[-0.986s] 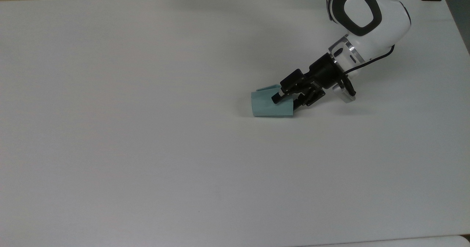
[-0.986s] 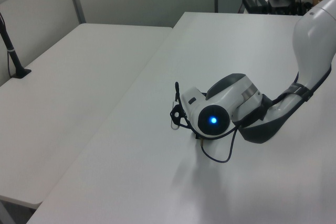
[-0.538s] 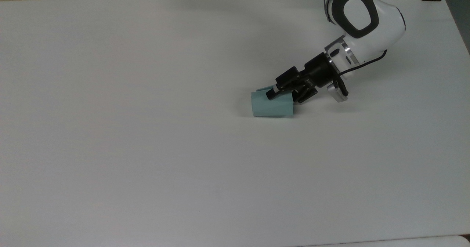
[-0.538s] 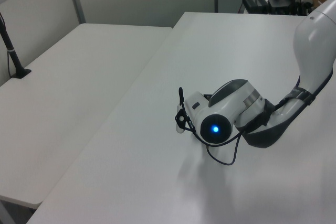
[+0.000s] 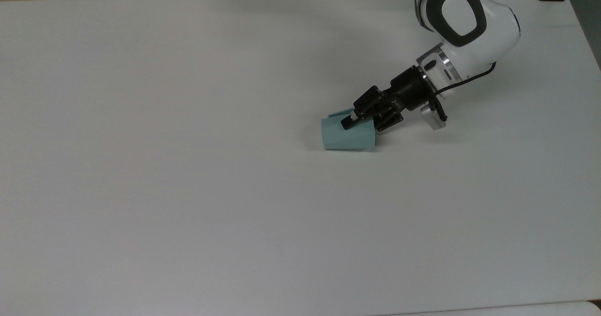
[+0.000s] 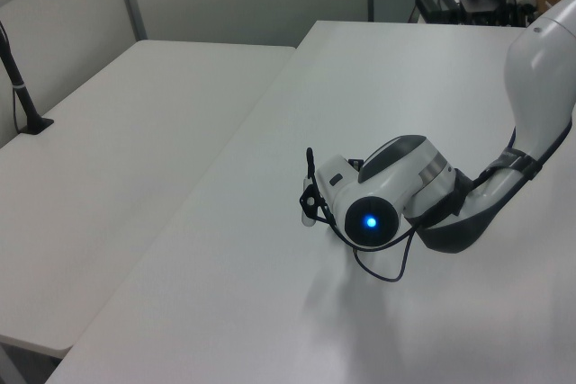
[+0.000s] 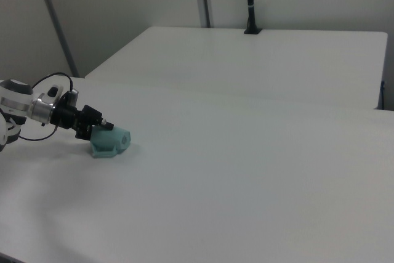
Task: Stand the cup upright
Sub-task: 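Lower the gripper onto the cup rim and close on it, then lift the gripped cup and rotate it so its base faces the table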
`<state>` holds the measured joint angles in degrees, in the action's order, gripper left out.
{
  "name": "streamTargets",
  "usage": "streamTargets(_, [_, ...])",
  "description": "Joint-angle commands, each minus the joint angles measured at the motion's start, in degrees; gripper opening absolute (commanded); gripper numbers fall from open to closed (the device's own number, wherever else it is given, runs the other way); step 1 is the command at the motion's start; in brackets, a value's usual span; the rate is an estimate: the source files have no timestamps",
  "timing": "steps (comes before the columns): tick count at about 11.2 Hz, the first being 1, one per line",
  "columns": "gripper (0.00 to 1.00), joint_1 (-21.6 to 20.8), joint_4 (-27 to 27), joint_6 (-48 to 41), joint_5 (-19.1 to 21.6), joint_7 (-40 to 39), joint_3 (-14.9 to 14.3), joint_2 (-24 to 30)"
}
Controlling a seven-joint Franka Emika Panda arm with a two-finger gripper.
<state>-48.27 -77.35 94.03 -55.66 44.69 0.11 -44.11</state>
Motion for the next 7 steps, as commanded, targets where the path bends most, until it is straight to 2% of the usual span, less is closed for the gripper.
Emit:
streamTargets(1, [0.00, 0.0, -1.2, 0.0, -0.2, 0.2, 0.5, 0.5])
streamTargets(7, [0.00, 0.1, -2.7, 0.0, 0.2, 0.5, 0.6, 0.5])
